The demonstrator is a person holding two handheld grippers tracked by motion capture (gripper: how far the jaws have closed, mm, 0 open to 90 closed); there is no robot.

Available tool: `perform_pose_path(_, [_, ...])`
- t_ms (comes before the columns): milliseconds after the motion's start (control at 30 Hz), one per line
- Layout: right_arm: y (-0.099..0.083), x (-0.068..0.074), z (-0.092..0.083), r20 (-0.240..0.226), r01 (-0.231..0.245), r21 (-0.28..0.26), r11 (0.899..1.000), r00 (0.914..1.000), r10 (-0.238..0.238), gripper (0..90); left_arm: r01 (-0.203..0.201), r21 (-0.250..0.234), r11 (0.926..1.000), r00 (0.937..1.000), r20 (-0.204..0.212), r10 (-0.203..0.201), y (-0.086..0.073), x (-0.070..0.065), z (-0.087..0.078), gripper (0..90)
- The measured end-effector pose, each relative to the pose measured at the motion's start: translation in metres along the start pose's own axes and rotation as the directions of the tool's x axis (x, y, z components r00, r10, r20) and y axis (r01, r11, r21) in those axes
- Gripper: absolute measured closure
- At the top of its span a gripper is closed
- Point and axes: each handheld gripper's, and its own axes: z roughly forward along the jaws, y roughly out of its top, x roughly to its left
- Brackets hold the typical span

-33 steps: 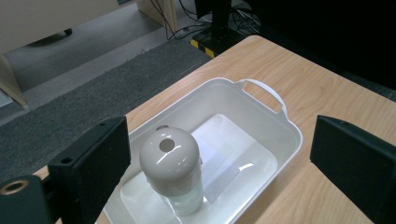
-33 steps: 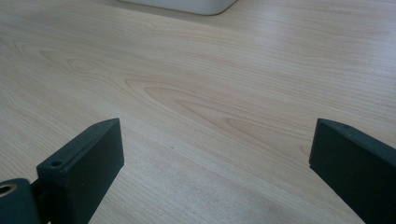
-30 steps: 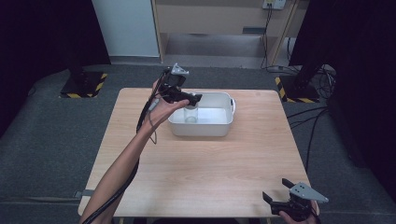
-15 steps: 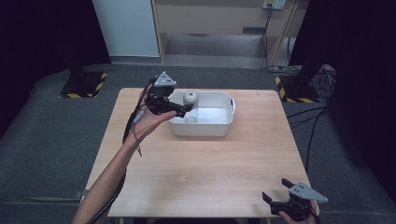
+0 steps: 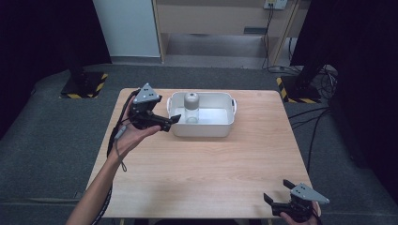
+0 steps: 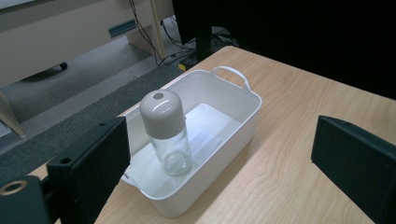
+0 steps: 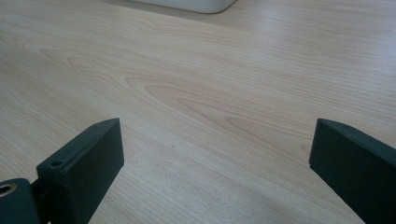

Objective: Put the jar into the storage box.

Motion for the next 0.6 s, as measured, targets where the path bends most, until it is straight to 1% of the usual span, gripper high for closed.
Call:
perform_pose_path(67, [0.000,0.000,0.000,0.000,0.001,0.001,1.000,1.0000,-0.001,3.2,-0.001,-0.007,1.0000,1.0000,-0.003,0.001,-0.006,-0.002,-0.007,3.2])
perform_pose_path(167, [0.000,0.000,0.000,-0.001,-0.002,0.000,1.000,1.0000,0.002,3.1,0.014,-0.023,0.9996,0.9999,-0.001,-0.014,-0.016,-0.004,-0.016,3.0])
perform_pose_path(333, [0.000,-0.001,0.000,-0.002,-0.002,-0.003,1.000,1.0000,0.002,3.1,0.023,-0.039,0.9990,0.9997,-0.003,-0.023,-0.037,-0.008,-0.031,2.8])
perform_pose_path(467, [0.000,-0.001,0.000,-0.001,-0.003,-0.003,1.000,1.0000,0.003,3.1,0.026,-0.035,0.9991,0.9996,-0.009,-0.026,-0.054,-0.011,-0.041,2.5])
perform_pose_path(600, [0.000,0.000,0.000,-0.001,-0.005,0.002,1.000,1.0000,0.005,3.1,0.014,-0.033,0.9993,0.9996,-0.023,-0.015,-0.068,-0.016,-0.048,2.5])
